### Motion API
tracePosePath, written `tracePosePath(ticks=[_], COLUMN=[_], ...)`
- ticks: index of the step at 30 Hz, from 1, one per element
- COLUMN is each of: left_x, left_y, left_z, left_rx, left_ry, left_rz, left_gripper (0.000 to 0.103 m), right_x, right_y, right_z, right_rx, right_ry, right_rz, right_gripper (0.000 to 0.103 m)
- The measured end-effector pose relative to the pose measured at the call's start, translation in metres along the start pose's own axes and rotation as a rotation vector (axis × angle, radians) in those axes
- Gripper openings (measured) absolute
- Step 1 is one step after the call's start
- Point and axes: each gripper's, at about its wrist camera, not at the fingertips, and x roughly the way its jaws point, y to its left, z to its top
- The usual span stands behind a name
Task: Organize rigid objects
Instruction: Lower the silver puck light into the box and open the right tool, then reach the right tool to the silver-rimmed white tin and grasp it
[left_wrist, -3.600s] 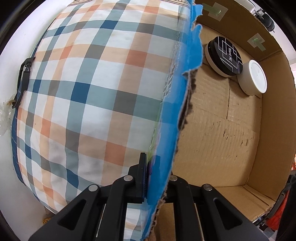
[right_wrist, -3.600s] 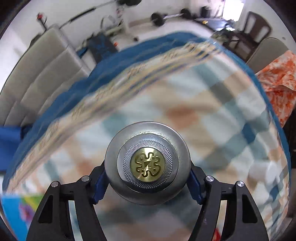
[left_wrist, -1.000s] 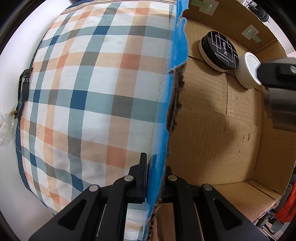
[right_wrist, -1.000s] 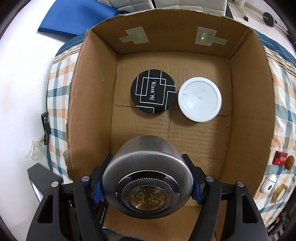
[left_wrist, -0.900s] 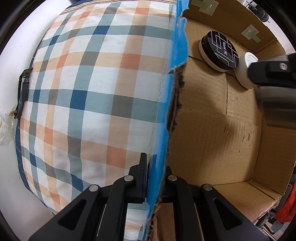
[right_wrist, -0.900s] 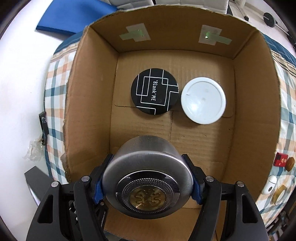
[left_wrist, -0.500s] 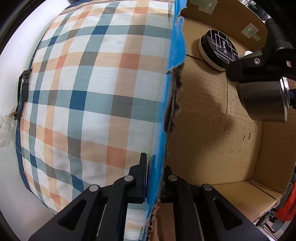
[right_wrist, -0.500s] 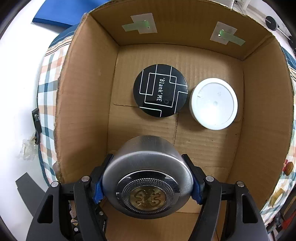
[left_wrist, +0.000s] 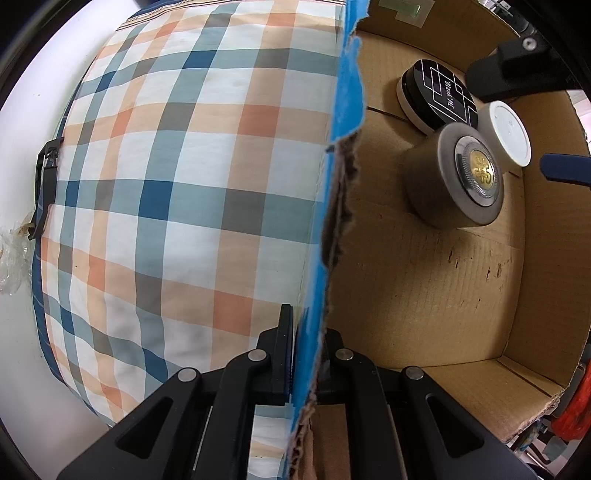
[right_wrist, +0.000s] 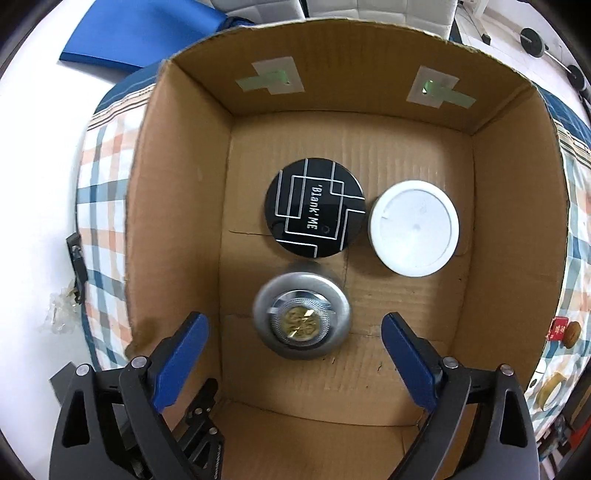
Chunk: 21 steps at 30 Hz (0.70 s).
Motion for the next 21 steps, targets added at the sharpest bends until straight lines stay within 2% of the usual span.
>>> tracePosePath(ticks=[2, 13, 17, 21], left_x=[0.000, -0.001, -0.002, -0.002], left_y=[0.000, -0.001, -0.001, -0.003], left_z=[0.000, -0.001, -0.001, -0.002], left_rx=[-0.001, -0.002, -0.002, 0.001], left_ry=[0.000, -0.006, -0.006, -0.006], left_rz=[-0.001, 0.003, 0.004, 0.011], left_gripper=[0.005, 0.005, 0.005, 0.005], right_x=[-0.003, -0.022, -0.030, -0.042], right_y=[0.001, -0.024, -0.035, -0.041], right_z=[0.000, -0.021, -0.031, -0.039], right_rx=[-0.001, 0.043, 0.055, 0.041], right_ry=[0.000, -0.007, -0.038, -0.093], right_rz=[-0.001, -0.009, -0.011, -0.067], right_gripper=[0.103, 0.103, 0.103, 0.103])
